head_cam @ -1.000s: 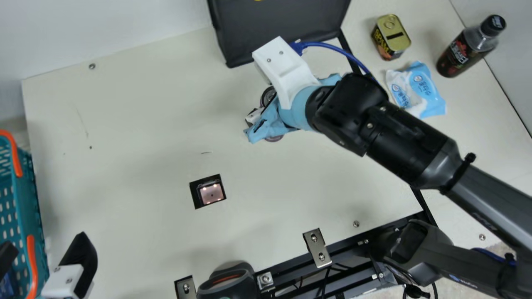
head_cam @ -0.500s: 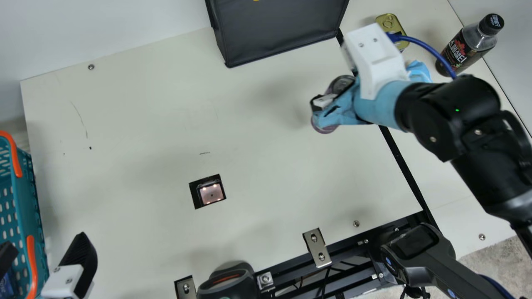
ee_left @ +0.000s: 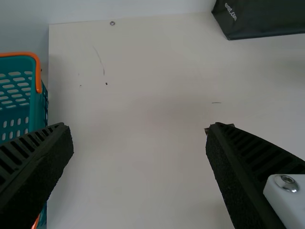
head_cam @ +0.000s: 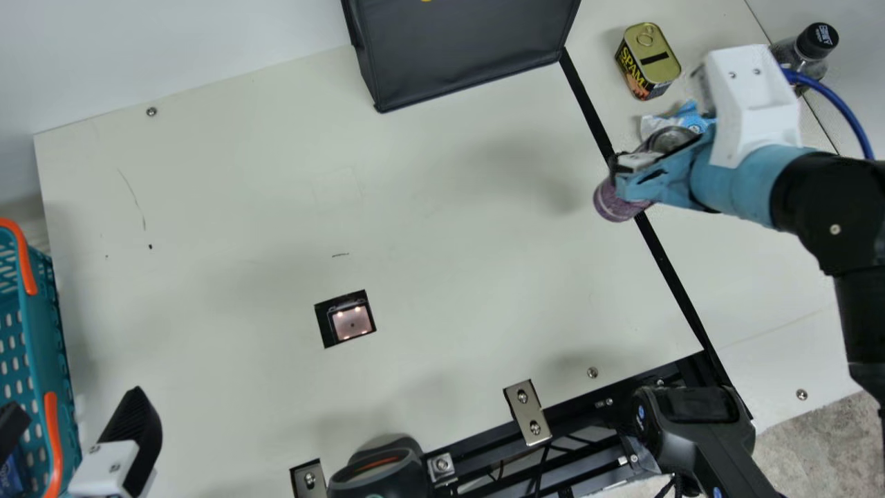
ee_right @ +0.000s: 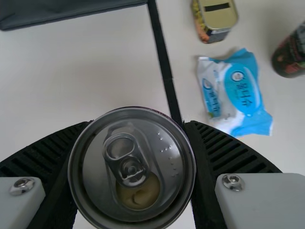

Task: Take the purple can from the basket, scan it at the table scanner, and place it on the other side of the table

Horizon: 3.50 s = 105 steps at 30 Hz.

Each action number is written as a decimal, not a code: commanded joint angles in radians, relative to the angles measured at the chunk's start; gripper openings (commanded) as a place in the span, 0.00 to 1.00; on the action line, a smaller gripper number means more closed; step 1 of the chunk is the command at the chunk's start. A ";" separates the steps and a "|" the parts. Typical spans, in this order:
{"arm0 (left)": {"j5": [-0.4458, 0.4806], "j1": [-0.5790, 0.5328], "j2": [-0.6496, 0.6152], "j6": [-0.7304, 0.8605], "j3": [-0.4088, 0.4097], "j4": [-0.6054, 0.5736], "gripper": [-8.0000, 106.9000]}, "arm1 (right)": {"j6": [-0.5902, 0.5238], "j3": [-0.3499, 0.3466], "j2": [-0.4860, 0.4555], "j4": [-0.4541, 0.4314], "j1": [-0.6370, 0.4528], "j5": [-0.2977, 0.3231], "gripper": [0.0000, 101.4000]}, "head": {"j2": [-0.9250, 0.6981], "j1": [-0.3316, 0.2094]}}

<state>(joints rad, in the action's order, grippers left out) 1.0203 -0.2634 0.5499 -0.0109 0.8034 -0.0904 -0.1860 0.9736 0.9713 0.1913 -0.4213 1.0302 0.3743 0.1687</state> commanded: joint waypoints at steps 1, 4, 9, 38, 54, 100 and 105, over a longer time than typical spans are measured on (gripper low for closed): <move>0.000 0.000 0.000 0.000 0.000 0.000 0.85 | -0.082 0.000 0.008 0.034 -0.153 0.005 0.00 | 0.002 -0.030; 0.000 0.000 0.000 0.000 0.000 0.000 0.85 | -0.158 0.004 0.024 0.072 -0.256 0.008 0.00 | 0.002 -0.030; 0.000 0.000 0.000 0.000 0.000 0.000 0.85 | -0.292 0.017 0.065 0.136 -0.419 0.012 0.00 | 0.002 -0.030; 0.000 0.000 0.000 0.000 0.000 0.000 0.85 | -0.371 -0.012 0.229 0.186 -0.696 -0.230 0.00 | 0.002 -0.030; 0.000 0.000 0.000 0.000 0.000 0.000 0.85 | -0.304 -0.012 0.332 0.151 -0.659 -0.392 0.00 | 0.002 -0.030; 0.000 0.000 0.000 0.000 0.000 0.000 0.85 | -0.309 0.010 0.526 0.212 -0.662 -0.540 0.43 | 0.002 -0.030; 0.000 0.000 0.000 0.000 0.000 0.000 0.85 | -0.306 0.011 0.530 0.213 -0.662 -0.540 0.59 | 0.002 -0.030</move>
<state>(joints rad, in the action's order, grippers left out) 1.0203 -0.2634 0.5499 -0.0109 0.8034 -0.0904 -0.4925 0.9852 1.5001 0.4087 -1.0840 0.4776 0.3743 0.1672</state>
